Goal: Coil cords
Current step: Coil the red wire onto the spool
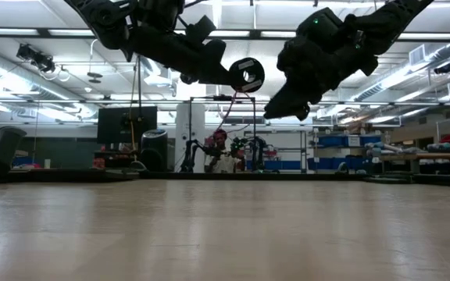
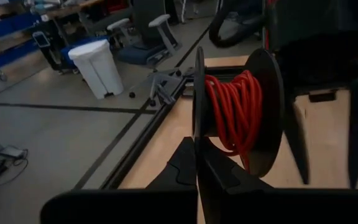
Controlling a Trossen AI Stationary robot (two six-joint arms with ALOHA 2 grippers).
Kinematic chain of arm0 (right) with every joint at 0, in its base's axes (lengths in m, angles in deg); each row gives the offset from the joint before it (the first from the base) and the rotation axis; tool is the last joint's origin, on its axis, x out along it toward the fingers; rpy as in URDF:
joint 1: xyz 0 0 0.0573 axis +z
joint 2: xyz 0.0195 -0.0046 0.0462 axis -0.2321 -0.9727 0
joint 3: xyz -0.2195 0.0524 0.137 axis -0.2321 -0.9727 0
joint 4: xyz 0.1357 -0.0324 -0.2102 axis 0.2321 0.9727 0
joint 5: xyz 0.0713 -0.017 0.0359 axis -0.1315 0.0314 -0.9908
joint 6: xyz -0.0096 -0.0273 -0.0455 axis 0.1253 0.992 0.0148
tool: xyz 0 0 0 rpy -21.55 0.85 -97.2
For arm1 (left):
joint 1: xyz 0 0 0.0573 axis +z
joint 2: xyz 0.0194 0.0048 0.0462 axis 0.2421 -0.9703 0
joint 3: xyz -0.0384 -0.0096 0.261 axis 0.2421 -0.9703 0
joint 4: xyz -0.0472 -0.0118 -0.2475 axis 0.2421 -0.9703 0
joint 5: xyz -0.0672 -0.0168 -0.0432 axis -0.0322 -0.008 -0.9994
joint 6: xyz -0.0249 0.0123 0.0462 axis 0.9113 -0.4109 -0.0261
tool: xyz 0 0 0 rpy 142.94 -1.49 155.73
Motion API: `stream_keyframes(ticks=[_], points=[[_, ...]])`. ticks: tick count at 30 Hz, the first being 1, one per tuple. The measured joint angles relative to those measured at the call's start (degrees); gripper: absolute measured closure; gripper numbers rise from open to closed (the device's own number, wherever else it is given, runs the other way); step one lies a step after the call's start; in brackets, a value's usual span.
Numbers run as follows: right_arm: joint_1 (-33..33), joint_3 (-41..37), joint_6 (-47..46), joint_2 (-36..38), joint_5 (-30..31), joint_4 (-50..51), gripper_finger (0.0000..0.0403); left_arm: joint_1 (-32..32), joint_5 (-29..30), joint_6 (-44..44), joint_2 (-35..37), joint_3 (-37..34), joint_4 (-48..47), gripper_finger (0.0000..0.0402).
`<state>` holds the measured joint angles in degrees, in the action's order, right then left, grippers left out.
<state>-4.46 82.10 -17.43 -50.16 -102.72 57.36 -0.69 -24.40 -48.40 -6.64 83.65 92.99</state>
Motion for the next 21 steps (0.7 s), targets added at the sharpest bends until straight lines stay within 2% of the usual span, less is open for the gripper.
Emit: stream_keyframes(ticks=[4, 13, 21], points=[[-1.0, -0.4, 4.2, 0.0, 3.2, -1.8, 0.0275, 0.1, 0.0, -1.8, 0.0, 0.0, 3.2, 0.0400], [-3.2, -0.5, 7.1, 0.0, 1.2, -6.2, 0.0275, 0.5, 0.5, -4.5, 0.0, 0.0, 5.6, 0.0400], [-2.0, -0.5, 6.9, 0.0, 1.3, -12.2, 0.0275, 0.5, 1.2, -4.6, 0.0, 0.0, 5.4, 0.0400]])
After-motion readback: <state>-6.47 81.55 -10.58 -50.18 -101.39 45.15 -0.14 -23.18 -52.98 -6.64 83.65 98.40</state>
